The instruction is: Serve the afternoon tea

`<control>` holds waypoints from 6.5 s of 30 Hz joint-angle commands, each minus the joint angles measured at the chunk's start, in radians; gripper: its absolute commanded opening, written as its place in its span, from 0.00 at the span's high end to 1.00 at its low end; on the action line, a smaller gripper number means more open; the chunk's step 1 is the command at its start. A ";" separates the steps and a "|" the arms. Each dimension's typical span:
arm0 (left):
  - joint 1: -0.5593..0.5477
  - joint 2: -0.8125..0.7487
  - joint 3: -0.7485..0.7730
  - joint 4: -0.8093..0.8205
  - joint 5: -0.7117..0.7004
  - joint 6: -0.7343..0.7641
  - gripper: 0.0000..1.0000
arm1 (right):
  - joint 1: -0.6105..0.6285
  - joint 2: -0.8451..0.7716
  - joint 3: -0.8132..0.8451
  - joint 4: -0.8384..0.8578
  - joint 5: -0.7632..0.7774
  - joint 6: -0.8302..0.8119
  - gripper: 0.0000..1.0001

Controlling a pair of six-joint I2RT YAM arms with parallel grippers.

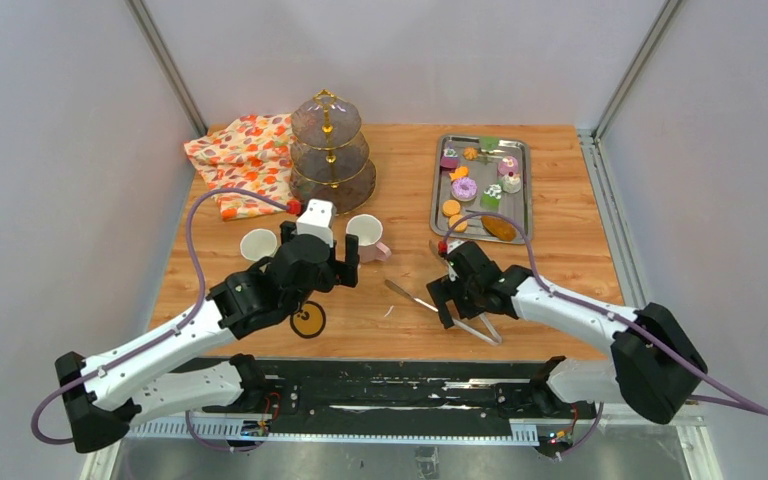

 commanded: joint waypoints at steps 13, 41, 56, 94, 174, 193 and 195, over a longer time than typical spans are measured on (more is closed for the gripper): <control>0.010 0.064 0.049 0.073 0.025 0.005 0.02 | 0.147 0.138 0.043 0.124 0.010 0.148 0.01; 0.028 0.015 -0.010 0.079 0.006 -0.018 0.02 | 0.295 0.264 0.020 0.152 0.210 0.161 0.01; 0.033 -0.003 -0.030 0.081 0.006 -0.040 0.02 | 0.297 0.277 -0.080 0.288 0.201 0.158 0.03; 0.042 -0.046 0.032 0.020 -0.024 -0.003 0.02 | -0.380 -0.120 0.578 -0.590 0.015 -0.058 0.90; 0.751 1.156 1.496 -0.174 0.951 0.439 0.93 | -0.551 0.093 0.606 -0.531 -0.145 -0.101 0.71; 0.578 1.033 1.253 0.081 0.896 0.299 1.00 | -0.563 0.052 0.552 -0.539 -0.062 -0.103 0.68; 0.571 1.041 1.261 0.082 0.900 0.291 1.00 | -0.566 0.046 0.546 -0.540 -0.063 -0.105 0.68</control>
